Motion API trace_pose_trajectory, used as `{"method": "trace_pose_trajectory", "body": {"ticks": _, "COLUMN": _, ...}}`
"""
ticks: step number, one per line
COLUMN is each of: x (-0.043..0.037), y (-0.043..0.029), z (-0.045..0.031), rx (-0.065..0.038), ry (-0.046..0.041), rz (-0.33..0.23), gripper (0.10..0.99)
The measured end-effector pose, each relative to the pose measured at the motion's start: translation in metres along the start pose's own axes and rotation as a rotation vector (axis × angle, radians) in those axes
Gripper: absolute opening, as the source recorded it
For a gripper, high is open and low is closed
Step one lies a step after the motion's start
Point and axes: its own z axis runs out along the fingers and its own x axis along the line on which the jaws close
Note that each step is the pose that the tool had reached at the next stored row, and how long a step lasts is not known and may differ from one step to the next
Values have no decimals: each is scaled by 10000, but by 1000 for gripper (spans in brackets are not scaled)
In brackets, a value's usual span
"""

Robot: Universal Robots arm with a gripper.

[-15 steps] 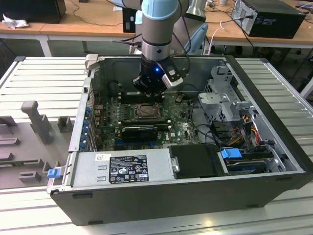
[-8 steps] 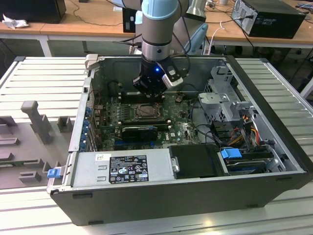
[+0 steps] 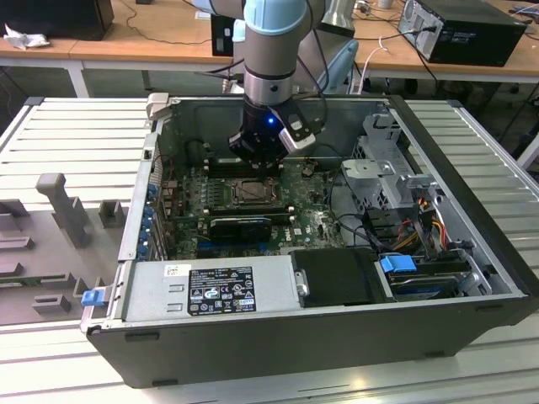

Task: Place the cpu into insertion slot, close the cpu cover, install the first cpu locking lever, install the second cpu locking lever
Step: 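Install the first cpu locking lever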

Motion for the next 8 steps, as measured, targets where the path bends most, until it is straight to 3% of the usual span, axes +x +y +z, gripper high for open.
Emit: {"method": "trace_pose_trajectory", "body": {"ticks": 8, "x": 0, "y": -9, "z": 16, "rx": 4, "ry": 2, "rz": 0, "gripper": 106}}
